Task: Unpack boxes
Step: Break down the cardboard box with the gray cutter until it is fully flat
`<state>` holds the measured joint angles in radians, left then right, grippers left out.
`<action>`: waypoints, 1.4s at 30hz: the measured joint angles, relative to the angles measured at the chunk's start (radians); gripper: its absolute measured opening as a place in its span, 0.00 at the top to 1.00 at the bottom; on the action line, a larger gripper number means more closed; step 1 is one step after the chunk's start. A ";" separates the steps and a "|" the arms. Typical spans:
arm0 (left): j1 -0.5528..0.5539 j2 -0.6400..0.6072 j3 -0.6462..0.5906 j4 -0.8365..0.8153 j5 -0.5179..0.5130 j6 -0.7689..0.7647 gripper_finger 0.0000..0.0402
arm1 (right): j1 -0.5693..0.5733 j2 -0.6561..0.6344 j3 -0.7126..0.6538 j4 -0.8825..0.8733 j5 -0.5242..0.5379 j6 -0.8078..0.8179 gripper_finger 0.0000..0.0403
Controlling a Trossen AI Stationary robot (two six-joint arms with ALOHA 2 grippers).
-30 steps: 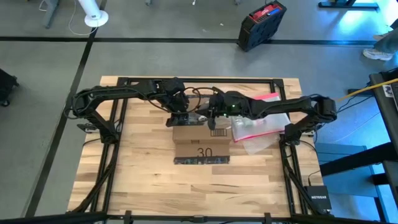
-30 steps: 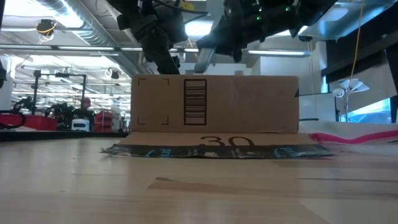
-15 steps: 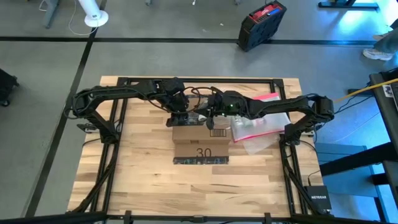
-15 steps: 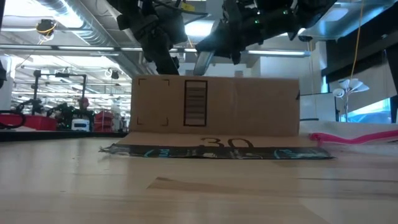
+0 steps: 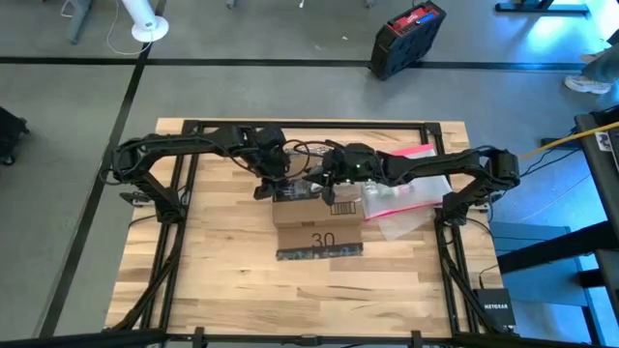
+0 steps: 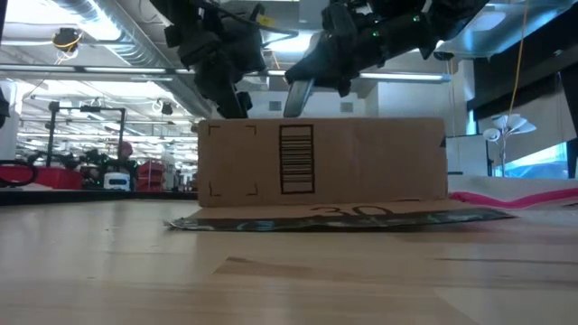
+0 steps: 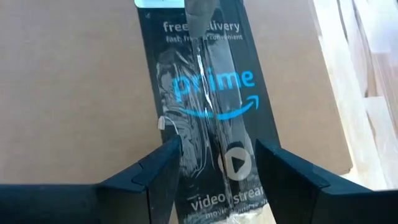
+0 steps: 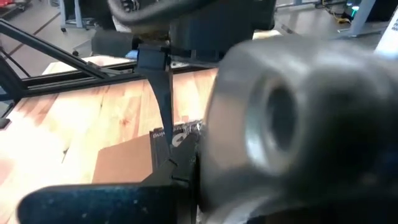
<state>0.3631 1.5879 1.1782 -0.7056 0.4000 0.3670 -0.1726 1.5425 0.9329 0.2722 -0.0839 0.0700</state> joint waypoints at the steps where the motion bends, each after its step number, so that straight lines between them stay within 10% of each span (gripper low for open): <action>1: -0.006 0.000 -0.003 0.007 0.000 -0.001 0.50 | 0.000 0.000 0.000 0.006 -0.002 0.000 0.82; 42: -0.040 0.087 -0.006 0.044 -0.003 0.005 0.50 | -0.020 0.000 -0.019 -0.045 -0.075 -0.021 0.82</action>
<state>0.3229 1.6745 1.1725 -0.6617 0.3973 0.3717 -0.1929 1.5421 0.9142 0.2273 -0.1585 0.0486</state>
